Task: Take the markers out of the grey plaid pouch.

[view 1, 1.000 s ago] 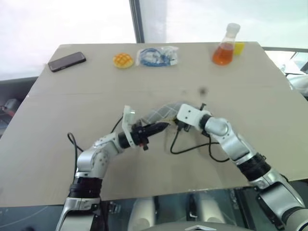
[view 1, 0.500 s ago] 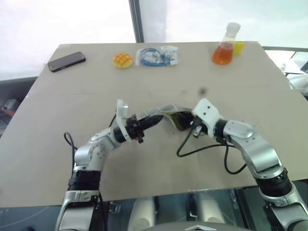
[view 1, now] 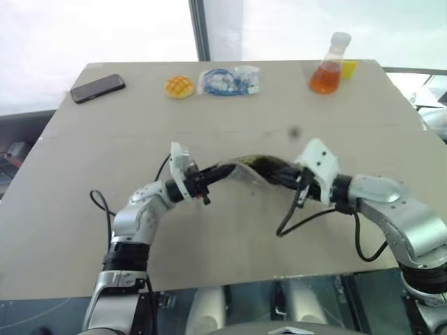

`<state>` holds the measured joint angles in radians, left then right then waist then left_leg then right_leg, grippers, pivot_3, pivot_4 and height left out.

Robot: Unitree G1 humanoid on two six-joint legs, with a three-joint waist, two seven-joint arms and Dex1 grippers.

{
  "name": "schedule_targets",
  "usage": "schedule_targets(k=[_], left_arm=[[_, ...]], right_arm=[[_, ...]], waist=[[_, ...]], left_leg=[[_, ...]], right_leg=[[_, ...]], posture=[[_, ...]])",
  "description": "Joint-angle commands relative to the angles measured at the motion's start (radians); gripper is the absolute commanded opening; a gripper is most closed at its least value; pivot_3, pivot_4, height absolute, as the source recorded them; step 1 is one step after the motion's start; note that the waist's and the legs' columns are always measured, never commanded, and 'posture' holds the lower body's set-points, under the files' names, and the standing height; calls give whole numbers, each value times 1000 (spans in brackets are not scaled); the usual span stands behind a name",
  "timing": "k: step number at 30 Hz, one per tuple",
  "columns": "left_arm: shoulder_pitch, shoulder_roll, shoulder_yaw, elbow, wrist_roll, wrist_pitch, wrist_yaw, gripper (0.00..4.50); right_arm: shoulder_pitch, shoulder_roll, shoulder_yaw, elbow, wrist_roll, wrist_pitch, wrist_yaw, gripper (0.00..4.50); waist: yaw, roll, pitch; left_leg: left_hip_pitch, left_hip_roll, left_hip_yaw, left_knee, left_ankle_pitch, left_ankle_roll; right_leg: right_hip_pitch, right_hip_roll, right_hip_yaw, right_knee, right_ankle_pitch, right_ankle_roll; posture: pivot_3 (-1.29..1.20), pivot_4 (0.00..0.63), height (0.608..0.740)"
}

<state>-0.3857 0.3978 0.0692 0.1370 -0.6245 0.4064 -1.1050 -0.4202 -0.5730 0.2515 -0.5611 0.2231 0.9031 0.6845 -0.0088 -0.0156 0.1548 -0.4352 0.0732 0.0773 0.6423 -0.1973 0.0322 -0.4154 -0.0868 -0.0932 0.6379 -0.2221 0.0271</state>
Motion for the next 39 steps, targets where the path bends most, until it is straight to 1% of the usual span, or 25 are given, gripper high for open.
schedule_targets(k=[1, 3, 4, 5, 6, 9, 12, 13, 16, 20, 22, 23, 24, 25, 26, 29, 33, 36, 39], left_arm=[[5, 6, 5, -61, -19, 1, -17, 0], [19, 12, -1, -72, -12, -1, -25, 0], [26, 14, -5, -77, -9, -4, -29, 0], [34, 16, -9, -86, -6, -6, -33, 0], [42, 17, -13, -95, -4, -6, -36, 0], [66, 20, -26, -121, 2, -8, -44, 0], [79, 21, -38, -135, 6, -12, -48, 0], [80, 19, -43, -138, 6, -10, -48, 0], [80, 14, -54, -142, 7, -11, -51, 0], [76, 5, -67, -147, 11, -13, -49, 0], [76, 4, -65, -142, 19, -24, -45, 0], [73, 5, -58, -133, 25, -33, -38, 0], [70, 6, -51, -123, 32, -41, -30, 0], [66, 9, -44, -109, 42, -54, -22, 0], [63, 11, -38, -95, 53, -69, -15, 0], [48, 14, -19, -40, 90, -130, 2, 0], [21, 22, -7, 25, 122, -193, 1, 0], [6, 30, -7, 58, 133, -226, -16, 0], [-5, 41, -7, 84, 139, -244, -29, 0]], right_arm=[[-61, 25, 33, 68, -49, -63, -38, 370], [-79, 47, 42, 103, -58, -78, -50, 875], [-86, 57, 48, 116, -67, -85, -60, 1006], [-89, 73, 49, 130, -77, -91, -76, 1476], [-91, 87, 46, 139, -78, -91, -85, 1749], [-93, 101, 59, 167, -92, -111, -90, 1749], [-111, 71, 151, 233, -195, -236, -79, 1749], [-127, 72, 196, 284, -244, -298, -83, 1749], [-160, 100, 276, 421, -337, -437, -96, 1749], [-209, 167, 363, 690, -472, -641, -149, 1749], [-221, 187, 363, 788, -511, -704, -174, 1250], [-217, 186, 349, 789, -515, -716, -169, 972], [-210, 183, 333, 774, -518, -722, -163, 603], [-199, 172, 312, 735, -518, -720, -151, 397], [-187, 160, 292, 696, -518, -714, -140, 324], [-137, 105, 232, 551, -508, -690, -93, 310], [-85, 59, 162, 399, -458, -637, -28, 269], [-65, 58, 110, 335, -405, -600, 3, 263], [-41, 40, 58, 313, -352, -621, 37, 261]], waist=[[-2, 0, 0], [-2, 0, 0], [-2, 0, 0], [-1, 0, 0], [-1, 0, 0], [1, 0, 0], [0, 0, 0], [-1, 0, 0], [-5, 0, 0], [-7, 0, 0], [-7, -1, 0], [-7, -1, 0], [-7, -2, -1], [-6, -3, -1], [-4, -2, -1], [0, -2, -1], [4, -2, -1], [2, -2, 0], [2, -2, 0]], left_leg=[[0, 0, 0, 0, 0, 0], [0, 0, 0, 0, 0, 0], [0, 0, 0, -1, 0, 0], [0, 0, 0, -1, 0, 0], [0, 0, 0, -2, 0, 0], [0, 0, 1, -3, 0, 0], [0, 0, 1, -3, 0, 0], [0, 0, 1, -3, 0, 0], [1, 0, 2, -3, 0, 0], [2, 0, 2, -3, 0, 0], [2, 0, 4, -3, 0, 0], [2, 0, 5, -3, 0, 0], [2, 0, 7, -3, 0, 0], [3, 1, 7, -3, 0, 0], [4, 1, 8, -3, 0, 0], [3, 0, 8, -2, 0, 0], [2, 0, 6, -3, 0, 0], [2, 0, 6, -3, 0, 0], [2, 1, 7, -3, 0, 0]], right_leg=[[0, 0, 0, 0, 0, 0], [0, 1, 0, 0, 0, 0], [0, 1, 0, 0, 0, 0], [0, 1, 0, 0, 0, 0], [0, 1, 0, 0, 0, 0], [0, 1, 0, -1, 1, 1], [0, 1, 0, -1, 0, 0], [0, 1, 0, -1, 0, 0], [0, 1, 1, -1, 0, 0], [0, 2, 1, 0, 0, 0], [0, 2, 1, 0, 0, 0], [0, 2, 2, 0, 0, 1], [0, 2, 2, 0, 0, 1], [1, 2, 3, 0, 0, 1], [1, 2, 2, 0, 0, 0], [1, 1, 2, 0, 0, 0], [0, 0, 3, -1, 0, 0], [0, 0, 3, -1, 0, 0], [0, 1, 2, -1, 0, 0]], posture=[[0, 150, 740], [0, 150, 740], [0, 150, 740], [0, 150, 740], [0, 150, 740], [0, 150, 740], [0, 150, 740], [0, 150, 740], [0, 150, 740], [0, 150, 740], [0, 150, 740], [0, 150, 740], [0, 150, 740], [0, 150, 740], [0, 150, 740], [0, 150, 740], [0, 150, 740], [0, 150, 740], [0, 150, 740]])
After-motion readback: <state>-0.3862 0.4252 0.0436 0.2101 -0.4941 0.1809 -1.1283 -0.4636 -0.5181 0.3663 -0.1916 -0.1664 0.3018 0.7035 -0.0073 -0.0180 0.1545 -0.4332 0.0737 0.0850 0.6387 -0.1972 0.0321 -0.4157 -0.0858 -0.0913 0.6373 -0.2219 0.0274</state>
